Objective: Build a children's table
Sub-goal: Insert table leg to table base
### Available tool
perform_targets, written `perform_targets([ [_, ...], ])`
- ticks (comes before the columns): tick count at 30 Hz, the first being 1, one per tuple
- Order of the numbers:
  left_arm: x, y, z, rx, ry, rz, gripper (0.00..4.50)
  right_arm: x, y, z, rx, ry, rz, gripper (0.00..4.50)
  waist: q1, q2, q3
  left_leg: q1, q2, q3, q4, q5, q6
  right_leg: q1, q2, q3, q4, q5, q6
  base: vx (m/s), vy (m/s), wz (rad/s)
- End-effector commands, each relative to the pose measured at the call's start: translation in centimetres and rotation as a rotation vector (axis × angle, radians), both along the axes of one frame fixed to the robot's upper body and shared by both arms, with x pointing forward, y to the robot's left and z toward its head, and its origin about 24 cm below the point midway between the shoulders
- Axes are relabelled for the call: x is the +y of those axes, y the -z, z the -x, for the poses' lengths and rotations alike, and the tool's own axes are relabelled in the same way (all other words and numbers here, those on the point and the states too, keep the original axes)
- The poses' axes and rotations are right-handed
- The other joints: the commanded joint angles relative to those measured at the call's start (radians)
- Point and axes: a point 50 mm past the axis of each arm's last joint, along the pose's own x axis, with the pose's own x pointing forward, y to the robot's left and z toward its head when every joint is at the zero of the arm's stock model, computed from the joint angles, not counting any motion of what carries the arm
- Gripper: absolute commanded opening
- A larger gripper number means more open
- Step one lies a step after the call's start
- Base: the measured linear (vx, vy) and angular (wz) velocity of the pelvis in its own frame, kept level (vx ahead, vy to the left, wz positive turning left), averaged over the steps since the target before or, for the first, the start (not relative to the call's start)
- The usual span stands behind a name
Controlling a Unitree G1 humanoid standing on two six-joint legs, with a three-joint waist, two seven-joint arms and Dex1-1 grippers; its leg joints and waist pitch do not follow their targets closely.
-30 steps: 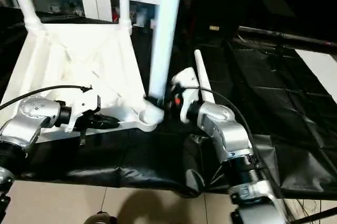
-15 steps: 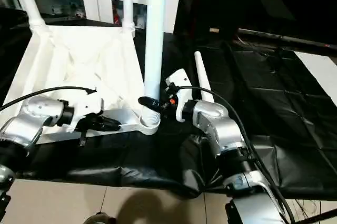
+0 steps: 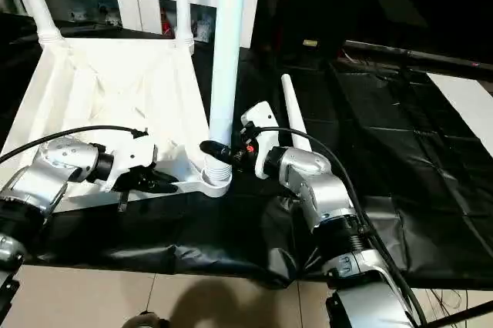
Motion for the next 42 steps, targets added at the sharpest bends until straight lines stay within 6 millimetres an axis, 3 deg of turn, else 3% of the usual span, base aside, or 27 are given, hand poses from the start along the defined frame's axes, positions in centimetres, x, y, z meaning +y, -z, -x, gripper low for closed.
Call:
perform_targets([
  [1, -0.1, -0.5, -0.3, -0.008, 0.028, -0.035, 0.01, -0.5, 0.7, 0.2, 0.033, -0.011, 0.033, 1.86, -0.002, 0.032, -0.063, 0.051, 0.083, -0.044, -0.098, -0.382, -0.113, 0.019, -0.109, 0.072, -0.087, -0.234, -0.202, 0.000, 0.000, 0.00],
  [7, 0.5, -0.1, 0.0, 0.015, 0.026, -0.080, 0.00, -0.2, 0.2, 0.4, 0.037, -0.044, 0.003, 1.86, -0.001, 0.032, -0.058, 0.054, 0.084, -0.050, -0.101, -0.441, -0.125, 0.016, -0.113, 0.073, -0.096, -0.321, -0.186, 0.000, 0.000, 0.00],
  [16, 0.5, -0.2, -0.2, -0.001, 0.010, -0.087, 0.00, 0.1, 0.4, 0.6, 0.051, -0.067, 0.014, 1.86, 0.000, 0.030, -0.056, 0.053, 0.085, -0.050, -0.103, -0.436, -0.123, 0.013, -0.114, 0.074, -0.098, -0.333, -0.182, 0.000, 0.000, 0.00],
  [28, 0.5, -0.3, -0.3, 0.009, -0.004, -0.068, 0.00, -0.1, 2.7, 0.0, 0.112, 0.046, -0.019, 1.86, -0.006, 0.037, -0.048, 0.061, 0.085, -0.061, -0.104, -0.556, -0.139, 0.004, -0.118, 0.075, -0.113, -0.460, -0.164, 0.000, 0.000, 0.00],
  [34, 0.6, -0.6, -0.4, -0.011, -0.054, -0.030, 0.00, -0.7, 4.0, 1.3, 0.142, 0.086, -0.093, 1.86, 0.000, 0.034, -0.049, 0.064, 0.086, -0.058, -0.106, -0.553, -0.128, 0.000, -0.117, 0.078, -0.114, -0.437, -0.167, 0.000, 0.000, 0.00],
  [42, 1.1, -1.1, -0.8, -0.053, -0.114, -0.019, 0.00, -1.2, 5.0, 3.0, 0.091, 0.121, -0.126, 1.86, 0.005, 0.033, -0.050, 0.059, 0.086, -0.055, -0.114, -0.493, -0.117, 0.008, -0.117, 0.077, -0.116, -0.404, -0.164, 0.000, 0.000, 0.00],
])
